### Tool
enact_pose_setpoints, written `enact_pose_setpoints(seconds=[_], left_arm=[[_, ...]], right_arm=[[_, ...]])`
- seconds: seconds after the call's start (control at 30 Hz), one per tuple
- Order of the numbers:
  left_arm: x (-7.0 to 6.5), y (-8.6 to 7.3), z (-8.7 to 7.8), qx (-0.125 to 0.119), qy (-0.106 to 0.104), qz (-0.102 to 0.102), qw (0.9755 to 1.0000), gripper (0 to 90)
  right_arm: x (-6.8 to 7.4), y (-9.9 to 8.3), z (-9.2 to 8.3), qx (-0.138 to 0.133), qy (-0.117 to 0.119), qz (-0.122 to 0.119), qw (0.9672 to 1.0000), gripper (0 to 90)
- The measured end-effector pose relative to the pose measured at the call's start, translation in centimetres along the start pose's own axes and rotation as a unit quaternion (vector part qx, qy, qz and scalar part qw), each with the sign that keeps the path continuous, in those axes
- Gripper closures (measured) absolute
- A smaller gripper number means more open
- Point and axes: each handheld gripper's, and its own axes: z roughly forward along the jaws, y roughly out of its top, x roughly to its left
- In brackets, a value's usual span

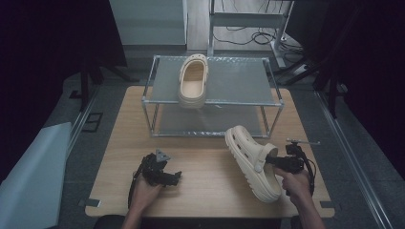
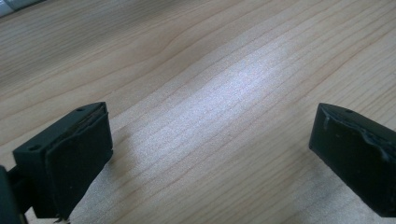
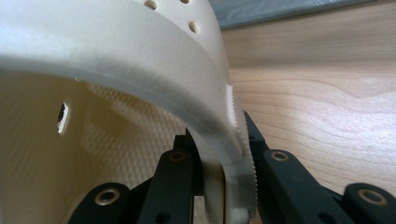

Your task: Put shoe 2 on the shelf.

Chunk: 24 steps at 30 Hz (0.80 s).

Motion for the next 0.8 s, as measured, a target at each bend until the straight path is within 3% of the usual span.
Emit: enact_pose_setpoints(seconds=[0.2, 0.4, 0.8], left_arm=[[0.2, 0.0, -0.1, -0.003, 0.0, -0.005, 1.0, 0.0], [0.1, 0.0, -0.1, -0.002, -0.002, -0.005, 1.0, 0.0], [0.2, 0.0, -0.1, -0.003, -0.002, -0.007, 1.0, 0.0]], right_arm=[[1.1, 0.8, -0.8, -0.002, 0.025, 0.02, 0.9995, 79.5], [2.7, 2.0, -1.8, -0.006, 0.04, 0.019, 0.999, 79.5], [5.0, 4.2, -2.8, -0.007, 0.074, 0.039, 0.9965, 79.5]])
